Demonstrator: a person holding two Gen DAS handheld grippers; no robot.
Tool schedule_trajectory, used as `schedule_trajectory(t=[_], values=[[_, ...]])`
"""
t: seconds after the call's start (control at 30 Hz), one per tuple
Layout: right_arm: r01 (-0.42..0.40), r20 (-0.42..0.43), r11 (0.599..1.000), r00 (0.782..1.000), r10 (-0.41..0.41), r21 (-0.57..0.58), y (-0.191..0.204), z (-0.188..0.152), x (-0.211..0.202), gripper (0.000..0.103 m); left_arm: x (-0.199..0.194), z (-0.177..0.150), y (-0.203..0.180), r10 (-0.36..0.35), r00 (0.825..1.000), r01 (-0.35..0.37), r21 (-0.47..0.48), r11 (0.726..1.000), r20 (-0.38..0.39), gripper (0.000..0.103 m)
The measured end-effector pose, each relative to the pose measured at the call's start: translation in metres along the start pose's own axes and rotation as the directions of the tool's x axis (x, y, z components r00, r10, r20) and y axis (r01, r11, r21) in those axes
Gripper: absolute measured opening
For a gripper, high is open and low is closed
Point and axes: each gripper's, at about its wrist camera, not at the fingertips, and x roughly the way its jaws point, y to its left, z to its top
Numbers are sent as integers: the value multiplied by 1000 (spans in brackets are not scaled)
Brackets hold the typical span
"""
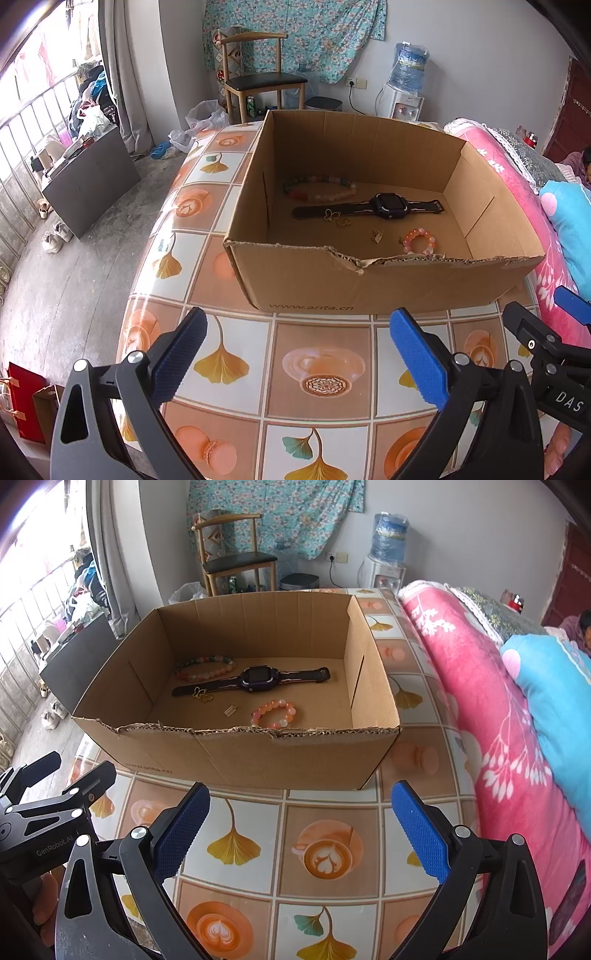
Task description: Organize jewelry
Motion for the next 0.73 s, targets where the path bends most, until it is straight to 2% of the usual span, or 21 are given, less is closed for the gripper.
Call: schedule_trajectory(t=[0.73], values=[[0, -3, 1000, 1000, 0, 2, -2, 0, 0, 95, 0, 0, -1, 4, 1000, -4, -2, 1000, -2, 97]])
